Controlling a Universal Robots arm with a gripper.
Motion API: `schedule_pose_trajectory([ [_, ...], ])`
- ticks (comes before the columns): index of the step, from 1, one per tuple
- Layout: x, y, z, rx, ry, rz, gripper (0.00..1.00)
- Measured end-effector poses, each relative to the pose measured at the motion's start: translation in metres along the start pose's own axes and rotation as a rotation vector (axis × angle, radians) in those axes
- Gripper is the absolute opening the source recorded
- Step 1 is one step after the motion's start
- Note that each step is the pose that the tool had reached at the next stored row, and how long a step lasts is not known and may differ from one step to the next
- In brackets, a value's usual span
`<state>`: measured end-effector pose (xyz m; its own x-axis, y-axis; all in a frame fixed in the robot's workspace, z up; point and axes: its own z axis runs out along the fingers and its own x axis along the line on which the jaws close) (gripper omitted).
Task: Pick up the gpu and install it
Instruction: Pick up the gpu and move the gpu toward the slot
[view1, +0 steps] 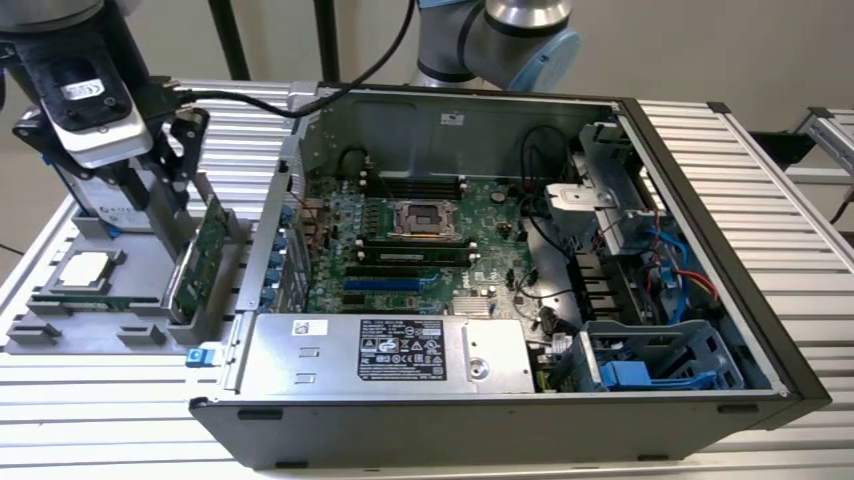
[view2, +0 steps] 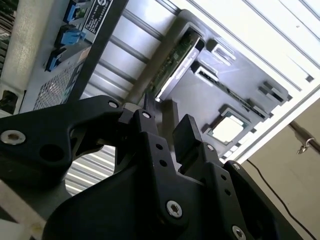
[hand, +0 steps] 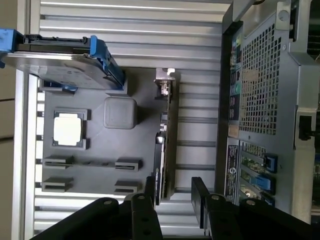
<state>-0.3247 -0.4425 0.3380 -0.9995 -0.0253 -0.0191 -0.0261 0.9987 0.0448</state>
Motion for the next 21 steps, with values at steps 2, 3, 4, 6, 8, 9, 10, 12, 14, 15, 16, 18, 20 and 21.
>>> schedule_pose_trajectory([
  [2, 0.0000, -0.0001, 0.0018, 0.0004, 0.0000, 0.000, 1.00],
  [3, 0.0000, -0.0001, 0.0026, 0.0008, 0.0001, 0.000, 1.00],
  [4, 0.0001, -0.0001, 0.0035, 0.0014, 0.0000, 0.000, 1.00],
  [6, 0.0001, 0.0000, 0.0051, 0.0040, 0.0003, 0.000, 1.00],
  [8, 0.0001, 0.0002, 0.0067, 0.0070, 0.0002, 0.000, 1.00],
  [9, 0.0001, 0.0002, 0.0075, 0.0082, 0.0002, 0.000, 1.00],
  [10, 0.0001, 0.0002, 0.0084, 0.0090, 0.0002, 0.000, 1.00],
  [12, 0.0002, 0.0003, 0.0100, 0.0099, 0.0002, 0.000, 1.00],
  [14, 0.0003, 0.0003, 0.0113, 0.0103, 0.0003, 0.000, 1.00],
  [15, 0.0004, 0.0003, 0.0120, 0.0104, 0.0003, 0.000, 1.00],
  [16, 0.0005, 0.0003, 0.0127, 0.0105, 0.0003, 0.001, 1.00],
  [18, 0.0007, 0.0002, 0.0140, 0.0107, 0.0003, 0.001, 1.00],
  [20, 0.0009, 0.0002, 0.0156, 0.0110, 0.0002, 0.001, 1.00],
  [21, 0.0010, 0.0002, 0.0163, 0.0112, 0.0003, 0.001, 1.00],
])
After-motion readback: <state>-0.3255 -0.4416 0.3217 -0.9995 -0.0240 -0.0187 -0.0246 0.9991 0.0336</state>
